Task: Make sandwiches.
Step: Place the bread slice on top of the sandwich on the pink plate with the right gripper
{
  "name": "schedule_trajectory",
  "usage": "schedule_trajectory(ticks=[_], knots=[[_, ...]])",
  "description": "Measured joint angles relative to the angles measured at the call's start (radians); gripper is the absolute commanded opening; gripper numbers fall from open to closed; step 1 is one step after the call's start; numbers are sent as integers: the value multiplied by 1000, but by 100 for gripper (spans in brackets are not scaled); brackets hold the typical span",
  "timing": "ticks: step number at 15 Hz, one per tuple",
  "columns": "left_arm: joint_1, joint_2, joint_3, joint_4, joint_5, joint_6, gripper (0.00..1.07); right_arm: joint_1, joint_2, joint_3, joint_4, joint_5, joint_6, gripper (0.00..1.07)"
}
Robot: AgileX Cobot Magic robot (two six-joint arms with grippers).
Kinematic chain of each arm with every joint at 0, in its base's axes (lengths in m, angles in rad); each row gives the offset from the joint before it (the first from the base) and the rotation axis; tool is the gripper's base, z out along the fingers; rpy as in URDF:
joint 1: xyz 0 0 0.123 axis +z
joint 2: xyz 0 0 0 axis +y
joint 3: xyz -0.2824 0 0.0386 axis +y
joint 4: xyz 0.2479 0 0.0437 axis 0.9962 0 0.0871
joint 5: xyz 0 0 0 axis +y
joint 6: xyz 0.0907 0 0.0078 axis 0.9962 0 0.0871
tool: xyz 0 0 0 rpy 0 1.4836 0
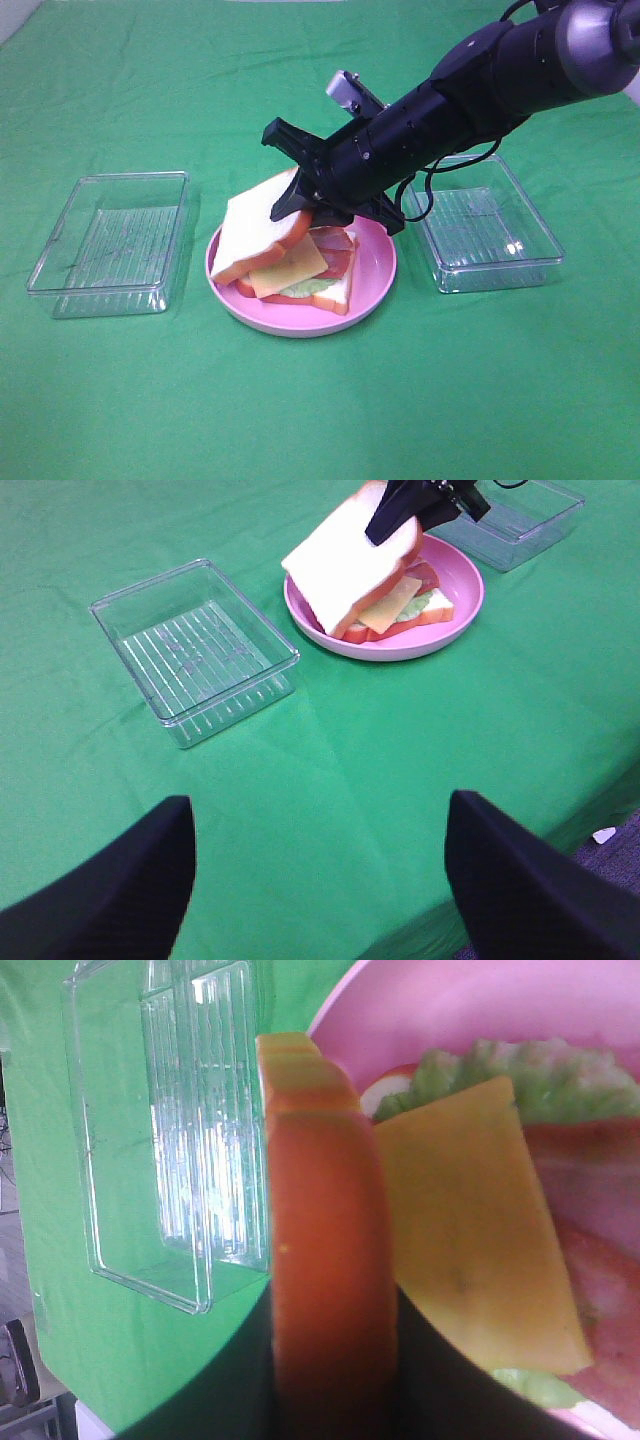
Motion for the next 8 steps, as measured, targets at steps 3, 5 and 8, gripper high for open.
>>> schedule_trajectory(ticks=[3, 5, 8], knots=[[0, 0, 0, 0, 0, 0, 68, -17, 0, 1, -8, 6, 0, 0], [0, 0, 0, 0, 0, 0, 68, -24, 0, 1, -12, 11, 0, 0], [0, 0, 0, 0, 0, 0, 68, -24, 0, 1, -60, 35, 12, 0]])
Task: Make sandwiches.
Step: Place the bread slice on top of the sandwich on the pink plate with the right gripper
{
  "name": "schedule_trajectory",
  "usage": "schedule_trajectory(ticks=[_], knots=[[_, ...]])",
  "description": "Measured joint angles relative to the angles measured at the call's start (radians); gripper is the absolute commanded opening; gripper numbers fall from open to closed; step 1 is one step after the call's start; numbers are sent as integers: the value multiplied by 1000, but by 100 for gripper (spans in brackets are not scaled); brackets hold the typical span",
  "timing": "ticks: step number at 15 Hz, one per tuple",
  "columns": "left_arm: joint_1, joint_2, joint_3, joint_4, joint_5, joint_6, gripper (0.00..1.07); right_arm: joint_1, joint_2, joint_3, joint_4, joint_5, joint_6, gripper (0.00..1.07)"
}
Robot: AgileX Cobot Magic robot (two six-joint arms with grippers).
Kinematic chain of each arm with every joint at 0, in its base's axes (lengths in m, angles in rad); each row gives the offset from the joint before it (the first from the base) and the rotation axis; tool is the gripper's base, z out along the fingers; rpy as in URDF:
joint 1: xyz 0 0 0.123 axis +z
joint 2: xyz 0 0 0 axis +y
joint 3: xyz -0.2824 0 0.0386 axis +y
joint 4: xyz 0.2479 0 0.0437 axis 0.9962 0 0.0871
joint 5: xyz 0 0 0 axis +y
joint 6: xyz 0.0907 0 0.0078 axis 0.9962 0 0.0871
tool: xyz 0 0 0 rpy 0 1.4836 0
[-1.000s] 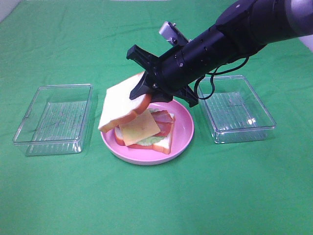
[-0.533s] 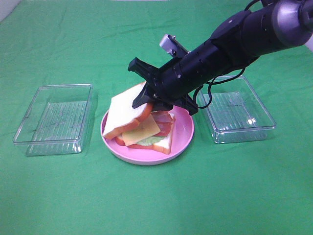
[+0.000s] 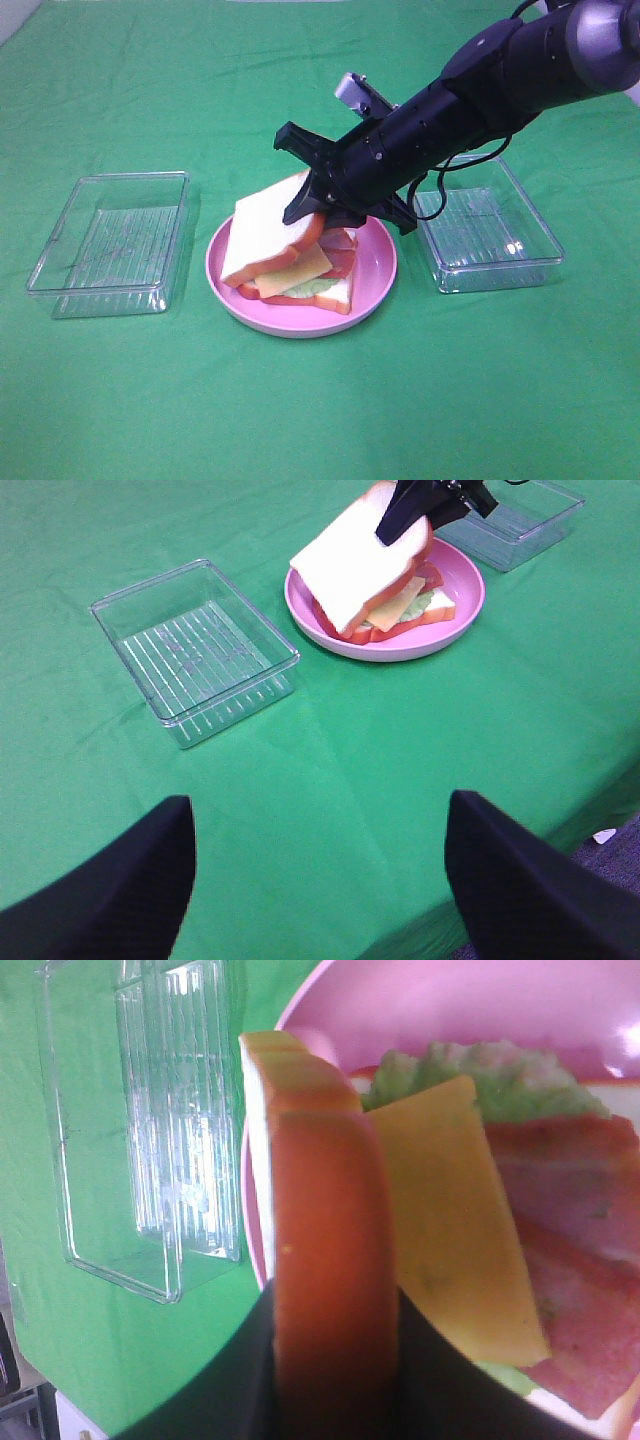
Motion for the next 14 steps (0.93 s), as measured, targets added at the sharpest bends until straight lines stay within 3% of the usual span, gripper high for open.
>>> schedule_trajectory(ticks=[3, 5, 6, 9, 11, 14], knots=[[0, 0, 0, 0, 0, 0, 68, 0, 0, 0, -27, 12, 34, 0], [0, 0, 0, 0, 0, 0, 68, 0, 0, 0, -44, 15, 50, 7], [0, 0, 0, 0, 0, 0, 68, 0, 0, 0, -48, 16, 51, 14], [0, 0, 0, 0, 0, 0, 68, 0, 0, 0, -62, 17, 77, 52], [0, 0, 0, 0, 0, 0, 68, 0, 0, 0, -95, 19, 77, 70], [0, 0, 0, 0, 0, 0, 68, 0, 0, 0, -140, 22, 85, 73]])
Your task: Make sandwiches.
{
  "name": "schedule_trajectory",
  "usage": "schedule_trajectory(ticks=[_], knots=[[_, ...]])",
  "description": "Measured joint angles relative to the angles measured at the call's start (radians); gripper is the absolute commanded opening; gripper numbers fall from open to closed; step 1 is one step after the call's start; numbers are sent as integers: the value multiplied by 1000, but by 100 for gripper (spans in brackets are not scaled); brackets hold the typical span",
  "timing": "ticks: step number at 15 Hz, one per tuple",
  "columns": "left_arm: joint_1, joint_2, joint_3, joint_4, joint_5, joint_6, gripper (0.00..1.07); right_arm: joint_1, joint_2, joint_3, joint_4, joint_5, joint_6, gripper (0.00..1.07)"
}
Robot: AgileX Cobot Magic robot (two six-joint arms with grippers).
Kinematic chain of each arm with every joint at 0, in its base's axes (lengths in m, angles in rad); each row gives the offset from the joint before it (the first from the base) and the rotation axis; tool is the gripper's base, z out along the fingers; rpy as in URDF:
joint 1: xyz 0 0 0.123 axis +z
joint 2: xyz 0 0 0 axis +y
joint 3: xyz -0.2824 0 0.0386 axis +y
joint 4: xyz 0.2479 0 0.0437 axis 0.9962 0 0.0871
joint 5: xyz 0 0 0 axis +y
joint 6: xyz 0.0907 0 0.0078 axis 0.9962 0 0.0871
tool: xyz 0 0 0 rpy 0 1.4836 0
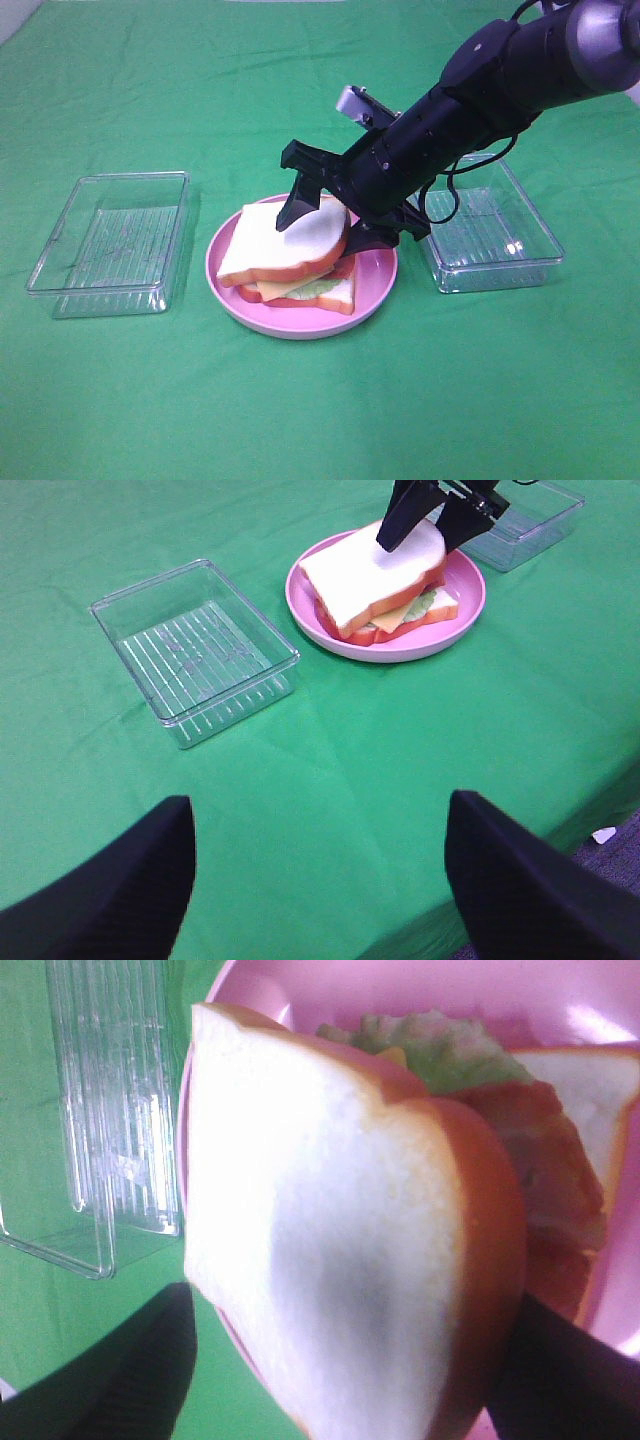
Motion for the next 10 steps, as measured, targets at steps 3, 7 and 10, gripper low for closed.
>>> schedule_trajectory(ticks=[3, 7, 10], knots=[[0, 0, 0, 0, 0, 0, 68, 0, 0, 0, -127, 38, 98, 73], [0, 0, 0, 0, 0, 0, 68, 0, -40, 0, -322, 48, 202, 73], [0, 0, 0, 0, 0, 0, 68, 0, -132, 0, -483, 78, 250, 73]])
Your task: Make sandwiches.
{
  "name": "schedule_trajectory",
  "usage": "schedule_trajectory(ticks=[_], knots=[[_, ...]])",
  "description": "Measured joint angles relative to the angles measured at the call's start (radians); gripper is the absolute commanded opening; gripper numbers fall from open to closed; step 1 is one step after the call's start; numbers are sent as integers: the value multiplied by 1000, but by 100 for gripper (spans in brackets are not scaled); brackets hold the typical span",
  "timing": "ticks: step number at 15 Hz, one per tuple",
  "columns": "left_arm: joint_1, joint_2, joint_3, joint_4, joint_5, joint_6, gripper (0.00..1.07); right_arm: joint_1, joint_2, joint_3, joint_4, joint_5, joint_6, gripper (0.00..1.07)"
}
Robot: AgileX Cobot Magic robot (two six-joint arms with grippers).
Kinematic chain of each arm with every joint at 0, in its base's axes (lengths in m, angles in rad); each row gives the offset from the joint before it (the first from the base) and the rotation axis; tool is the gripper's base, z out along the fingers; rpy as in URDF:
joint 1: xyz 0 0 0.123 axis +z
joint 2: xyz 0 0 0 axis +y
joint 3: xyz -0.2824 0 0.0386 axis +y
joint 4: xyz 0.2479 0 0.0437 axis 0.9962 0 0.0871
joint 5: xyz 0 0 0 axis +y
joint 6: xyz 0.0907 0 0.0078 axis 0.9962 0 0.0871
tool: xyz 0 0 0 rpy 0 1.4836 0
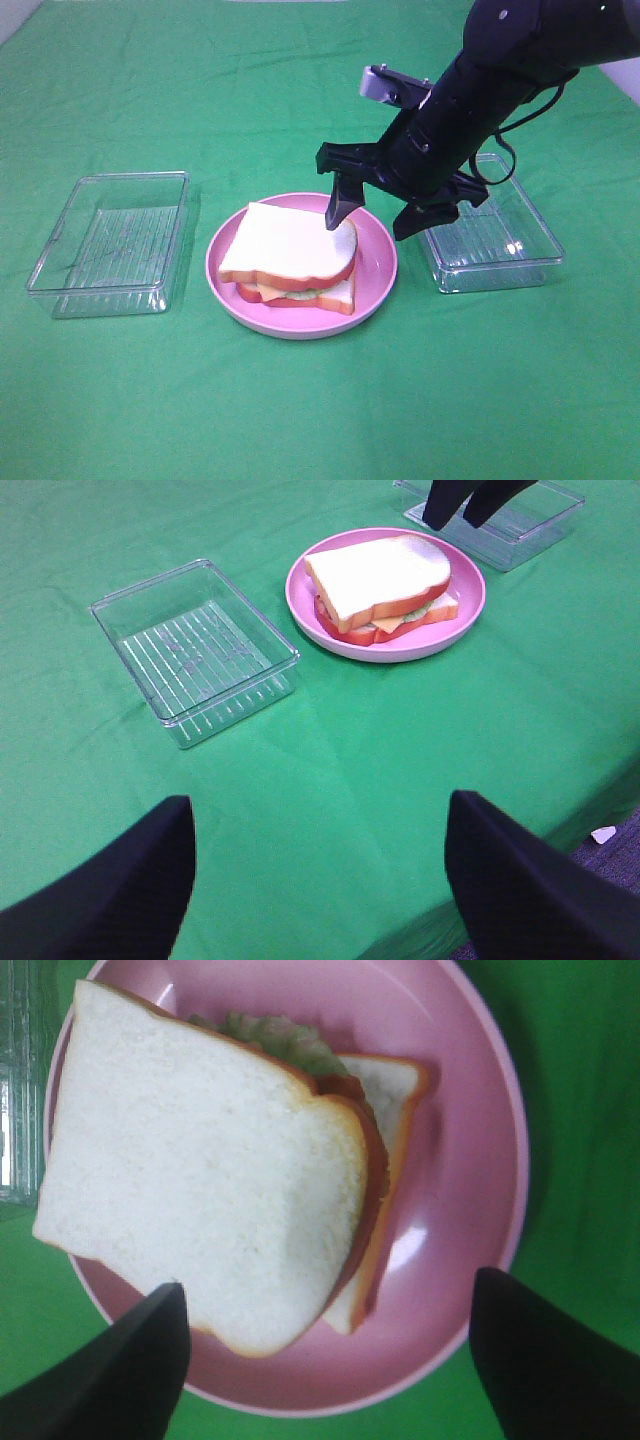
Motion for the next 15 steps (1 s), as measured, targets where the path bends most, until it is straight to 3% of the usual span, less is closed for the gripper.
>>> schedule_trajectory(ticks=[4, 6, 9, 11, 15], knots=[[0, 0, 0, 0, 0, 0, 68, 0, -133, 0, -149, 130, 5, 73], [0, 0, 0, 0, 0, 0, 68, 0, -292, 0, -263, 282, 5, 73], [0, 0, 0, 0, 0, 0, 68, 0, -441, 11, -294, 393, 5, 73], [0, 0, 0, 0, 0, 0, 68, 0, -601, 93, -296, 414, 3, 73], [0, 0, 0, 0, 0, 0, 68, 0, -964, 397, -298, 425, -13, 73]])
